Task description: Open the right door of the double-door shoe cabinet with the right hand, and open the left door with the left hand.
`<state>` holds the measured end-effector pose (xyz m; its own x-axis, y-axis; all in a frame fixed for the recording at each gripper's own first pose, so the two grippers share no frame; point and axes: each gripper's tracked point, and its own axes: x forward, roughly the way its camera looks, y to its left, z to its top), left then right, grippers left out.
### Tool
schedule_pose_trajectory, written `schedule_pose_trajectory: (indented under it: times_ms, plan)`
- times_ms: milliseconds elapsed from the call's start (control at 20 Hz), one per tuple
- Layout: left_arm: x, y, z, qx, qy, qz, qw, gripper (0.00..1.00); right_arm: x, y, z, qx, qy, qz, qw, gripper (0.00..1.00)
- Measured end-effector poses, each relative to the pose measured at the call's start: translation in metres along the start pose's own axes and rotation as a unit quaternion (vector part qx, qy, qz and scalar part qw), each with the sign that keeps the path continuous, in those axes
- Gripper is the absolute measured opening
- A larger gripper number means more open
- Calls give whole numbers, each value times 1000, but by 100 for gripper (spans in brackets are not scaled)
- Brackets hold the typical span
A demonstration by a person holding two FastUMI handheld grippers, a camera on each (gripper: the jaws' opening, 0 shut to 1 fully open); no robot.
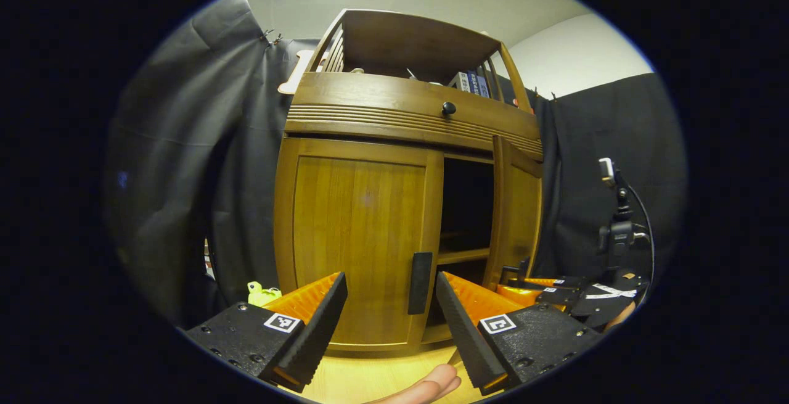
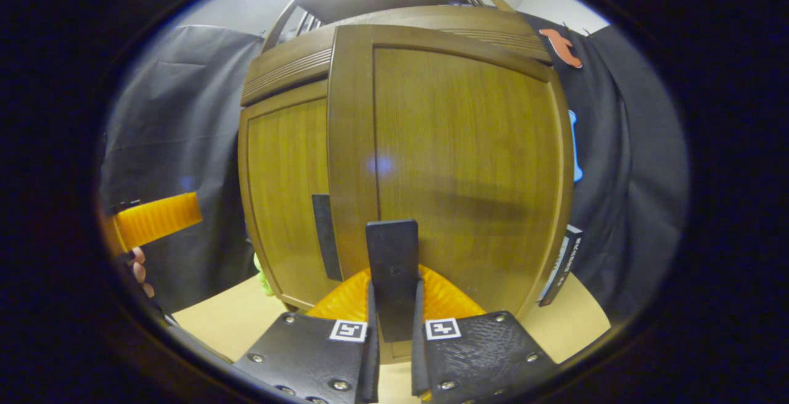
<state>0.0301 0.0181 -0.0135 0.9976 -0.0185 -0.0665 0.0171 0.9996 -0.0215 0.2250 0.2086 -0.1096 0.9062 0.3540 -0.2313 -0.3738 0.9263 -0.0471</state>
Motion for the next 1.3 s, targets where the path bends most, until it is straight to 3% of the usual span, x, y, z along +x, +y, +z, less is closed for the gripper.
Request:
schedule_pose_trajectory:
  times_ms: [900, 950, 1050, 1300]
  plan:
    - [6, -5, -11, 2, 14, 4, 1000, 85, -80, -55, -4, 5, -17, -48, 999, 20]
    - [6, -6, -11, 5, 14, 6, 1000, 91, -83, -57, -4, 5, -17, -50, 999, 20]
    - [8, -7, -11, 9, 11, 9, 1000, 90, -88, -64, -4, 3, -17, -56, 998, 20]
    - [18, -6, -22, 2, 23, 23, 999, 91, -106, -87, -6, -29, -24, -100, 994, 19]
